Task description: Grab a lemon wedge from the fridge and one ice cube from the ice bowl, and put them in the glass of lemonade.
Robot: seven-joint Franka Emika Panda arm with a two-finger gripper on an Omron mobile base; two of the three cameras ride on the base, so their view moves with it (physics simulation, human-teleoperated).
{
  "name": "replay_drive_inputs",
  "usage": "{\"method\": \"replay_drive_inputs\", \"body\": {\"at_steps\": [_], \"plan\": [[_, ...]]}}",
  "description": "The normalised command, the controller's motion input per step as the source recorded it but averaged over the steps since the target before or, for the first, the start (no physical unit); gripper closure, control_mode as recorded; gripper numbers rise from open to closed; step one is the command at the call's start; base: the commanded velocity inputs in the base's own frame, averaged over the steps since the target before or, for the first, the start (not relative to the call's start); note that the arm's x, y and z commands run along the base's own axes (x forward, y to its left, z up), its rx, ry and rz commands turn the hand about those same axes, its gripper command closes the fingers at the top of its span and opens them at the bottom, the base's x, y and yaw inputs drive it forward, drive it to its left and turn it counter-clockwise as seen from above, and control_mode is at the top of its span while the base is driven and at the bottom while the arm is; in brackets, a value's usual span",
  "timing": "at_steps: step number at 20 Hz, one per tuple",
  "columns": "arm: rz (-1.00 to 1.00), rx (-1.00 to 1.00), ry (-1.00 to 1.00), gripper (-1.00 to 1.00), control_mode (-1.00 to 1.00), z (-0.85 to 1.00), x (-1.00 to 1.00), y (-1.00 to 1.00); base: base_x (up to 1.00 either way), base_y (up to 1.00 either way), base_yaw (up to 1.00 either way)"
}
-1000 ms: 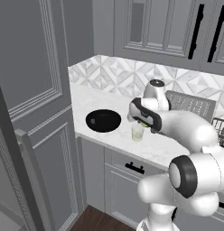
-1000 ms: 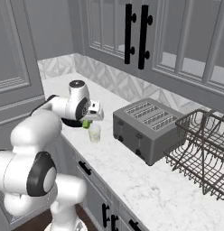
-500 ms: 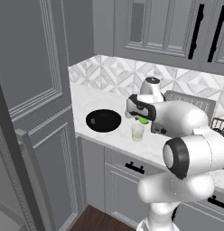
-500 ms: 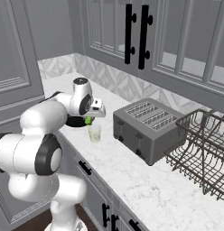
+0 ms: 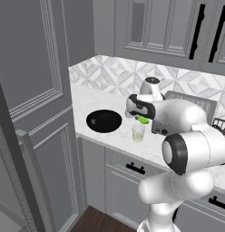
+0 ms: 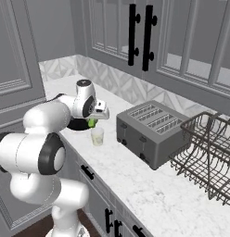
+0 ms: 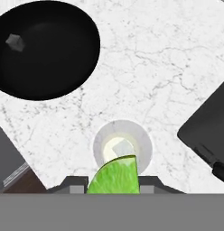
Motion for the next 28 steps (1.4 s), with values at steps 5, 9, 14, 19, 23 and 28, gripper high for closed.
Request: {"method": "replay_drive_inputs", "body": {"at_steps": [5, 9, 14, 19, 23, 28], "plan": [[0.0, 0.0, 0.01, 1.0, -1.0, 0.0, 0.31, 0.0, 0.0, 0.0, 0.0], [0.0, 0.0, 0.0, 1.0, -1.0, -0.29, 0.0, -0.02, 0.0, 0.0, 0.0], [0.0, 0.0, 0.0, 1.0, -1.0, -0.25, 0.0, -0.04, 0.0, 0.0, 0.0], [0.0, -0.03, 0.1, 1.0, -1.0, 0.17, 0.31, 0.0, 0.0, 0.0, 0.0], [0.0, 0.0, 0.03, 1.0, -1.0, -0.04, 0.17, 0.0, 0.0, 0.0, 0.0], [0.0, 0.0, 0.0, 1.0, -1.0, -0.15, 0.14, 0.0, 0.0, 0.0, 0.0]]}}
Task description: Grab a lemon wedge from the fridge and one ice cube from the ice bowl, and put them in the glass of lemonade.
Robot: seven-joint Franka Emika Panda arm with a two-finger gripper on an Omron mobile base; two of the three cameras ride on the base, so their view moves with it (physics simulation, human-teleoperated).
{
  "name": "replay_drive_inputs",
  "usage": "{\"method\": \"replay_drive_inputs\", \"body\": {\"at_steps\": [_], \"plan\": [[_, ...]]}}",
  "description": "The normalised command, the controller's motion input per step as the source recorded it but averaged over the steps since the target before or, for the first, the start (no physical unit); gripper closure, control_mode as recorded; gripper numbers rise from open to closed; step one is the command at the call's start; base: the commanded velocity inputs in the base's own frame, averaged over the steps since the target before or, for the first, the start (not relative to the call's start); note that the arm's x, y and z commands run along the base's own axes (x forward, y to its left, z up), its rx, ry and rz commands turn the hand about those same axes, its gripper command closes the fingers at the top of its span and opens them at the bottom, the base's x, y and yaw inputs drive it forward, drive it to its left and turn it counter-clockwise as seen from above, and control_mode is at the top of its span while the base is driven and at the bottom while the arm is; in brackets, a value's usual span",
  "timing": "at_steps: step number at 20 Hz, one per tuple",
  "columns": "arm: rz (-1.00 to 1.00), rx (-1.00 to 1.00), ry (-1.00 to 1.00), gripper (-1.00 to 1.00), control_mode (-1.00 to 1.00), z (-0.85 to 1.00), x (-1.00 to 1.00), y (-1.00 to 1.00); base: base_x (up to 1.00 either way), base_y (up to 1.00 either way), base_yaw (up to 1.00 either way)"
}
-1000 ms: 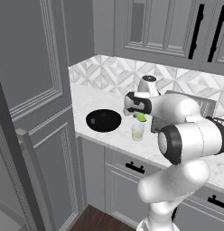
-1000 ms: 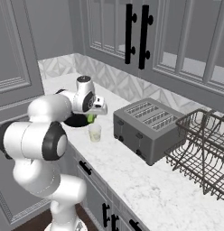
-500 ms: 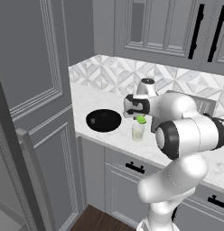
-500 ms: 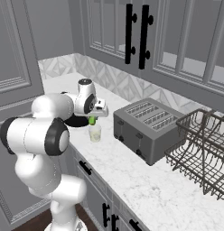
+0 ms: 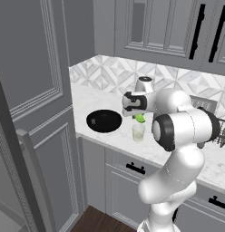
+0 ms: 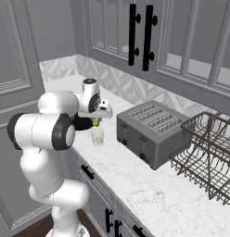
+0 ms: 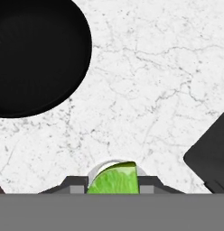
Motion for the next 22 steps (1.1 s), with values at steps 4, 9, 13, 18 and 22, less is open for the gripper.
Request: {"method": "replay_drive_inputs", "body": {"at_steps": [4, 9, 13, 18, 22], "plan": [[0.0, 0.0, 0.0, 1.0, -1.0, -0.07, 0.0, 0.0, 0.0, 0.0, 0.0], [0.0, 0.0, 0.0, -1.0, -1.0, 0.0, 0.0, 0.0, 0.0, 0.0, 0.0], [0.0, 0.0, 0.0, -1.0, -1.0, 0.0, 0.0, 0.0, 0.0, 0.0, 0.0], [0.0, 0.0, 0.0, -1.0, -1.0, 0.0, 0.0, 0.0, 0.0, 0.0, 0.0], [0.0, 0.0, 0.0, -1.0, -1.0, 0.0, -0.04, -0.02, 0.0, 0.0, 0.0]]}}
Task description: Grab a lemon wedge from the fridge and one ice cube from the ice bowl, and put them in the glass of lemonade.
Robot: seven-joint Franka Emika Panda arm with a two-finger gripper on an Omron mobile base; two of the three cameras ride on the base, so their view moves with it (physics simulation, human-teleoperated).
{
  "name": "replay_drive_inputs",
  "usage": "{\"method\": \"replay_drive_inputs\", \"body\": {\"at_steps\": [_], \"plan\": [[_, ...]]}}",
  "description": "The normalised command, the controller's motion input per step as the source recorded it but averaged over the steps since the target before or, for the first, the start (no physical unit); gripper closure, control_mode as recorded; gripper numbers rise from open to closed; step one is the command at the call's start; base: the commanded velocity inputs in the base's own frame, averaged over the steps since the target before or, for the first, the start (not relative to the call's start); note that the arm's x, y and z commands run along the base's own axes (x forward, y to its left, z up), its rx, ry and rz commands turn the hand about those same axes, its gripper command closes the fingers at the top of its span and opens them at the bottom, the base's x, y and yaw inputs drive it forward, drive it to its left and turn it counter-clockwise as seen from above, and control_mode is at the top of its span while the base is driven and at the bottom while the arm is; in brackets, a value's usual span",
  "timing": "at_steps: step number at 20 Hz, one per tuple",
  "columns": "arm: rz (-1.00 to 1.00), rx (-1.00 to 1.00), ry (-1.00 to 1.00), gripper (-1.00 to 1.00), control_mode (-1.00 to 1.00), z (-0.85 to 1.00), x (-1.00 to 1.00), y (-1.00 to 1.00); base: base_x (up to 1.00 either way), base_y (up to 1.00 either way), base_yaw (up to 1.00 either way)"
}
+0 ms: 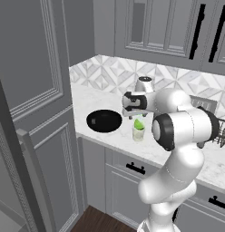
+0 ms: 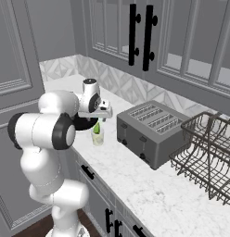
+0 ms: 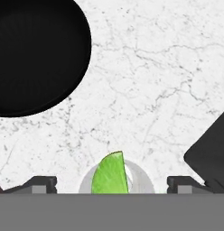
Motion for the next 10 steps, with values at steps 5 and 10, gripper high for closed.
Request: {"method": "replay_drive_inputs", "body": {"at_steps": [5, 10], "plan": [[0.01, 0.12, -0.15, -1.0, -1.0, 0.45, -0.48, -0.13, 0.0, 0.0, 0.0], [0.0, 0.12, -0.31, -1.0, -1.0, 0.55, -0.93, -0.05, 0.0, 0.0, 0.0]]}}
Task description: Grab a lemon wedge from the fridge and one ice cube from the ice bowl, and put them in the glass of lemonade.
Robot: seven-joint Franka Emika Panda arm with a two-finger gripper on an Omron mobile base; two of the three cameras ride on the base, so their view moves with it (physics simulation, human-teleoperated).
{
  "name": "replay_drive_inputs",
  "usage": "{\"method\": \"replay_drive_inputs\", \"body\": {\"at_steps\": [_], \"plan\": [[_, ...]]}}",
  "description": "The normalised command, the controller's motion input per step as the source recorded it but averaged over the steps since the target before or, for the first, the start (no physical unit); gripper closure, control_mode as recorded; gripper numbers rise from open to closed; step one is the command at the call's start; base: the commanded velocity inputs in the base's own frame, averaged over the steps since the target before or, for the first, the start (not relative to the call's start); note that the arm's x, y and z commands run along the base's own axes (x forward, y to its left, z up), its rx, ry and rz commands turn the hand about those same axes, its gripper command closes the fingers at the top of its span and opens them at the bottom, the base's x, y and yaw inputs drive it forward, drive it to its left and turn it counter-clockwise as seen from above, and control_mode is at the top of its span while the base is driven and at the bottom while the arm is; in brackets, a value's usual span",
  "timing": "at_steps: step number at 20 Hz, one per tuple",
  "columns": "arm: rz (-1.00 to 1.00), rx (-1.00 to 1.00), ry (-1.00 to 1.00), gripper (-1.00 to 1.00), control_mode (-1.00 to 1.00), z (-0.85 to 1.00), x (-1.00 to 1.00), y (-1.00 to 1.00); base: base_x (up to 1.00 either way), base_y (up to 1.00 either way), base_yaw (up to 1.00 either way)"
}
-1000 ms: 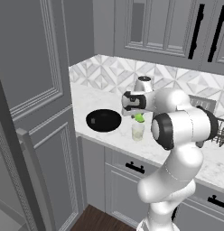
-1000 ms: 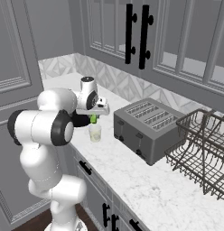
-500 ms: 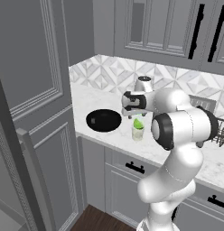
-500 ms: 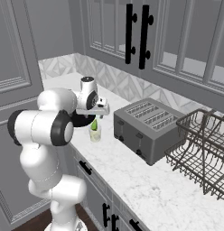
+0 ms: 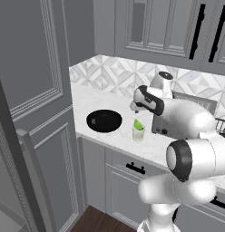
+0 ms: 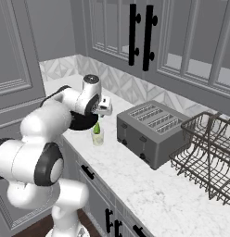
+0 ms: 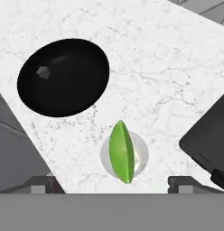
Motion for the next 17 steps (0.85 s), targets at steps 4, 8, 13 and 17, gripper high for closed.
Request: {"method": "replay_drive_inputs", "body": {"at_steps": [4, 8, 13, 17], "plan": [[0.0, 0.09, -0.27, -1.0, -1.0, 0.38, -0.93, -0.06, 0.0, 0.0, 0.0], [0.0, 0.11, -0.27, -1.0, -1.0, 0.33, -0.92, -0.22, 0.0, 0.0, 0.0], [-0.01, 0.09, -0.18, -1.0, -1.0, 0.42, -0.81, -0.16, 0.0, 0.0, 0.0], [-0.05, 0.06, -0.01, -1.0, -1.0, 0.48, -0.54, -0.04, 0.0, 0.0, 0.0]]}}
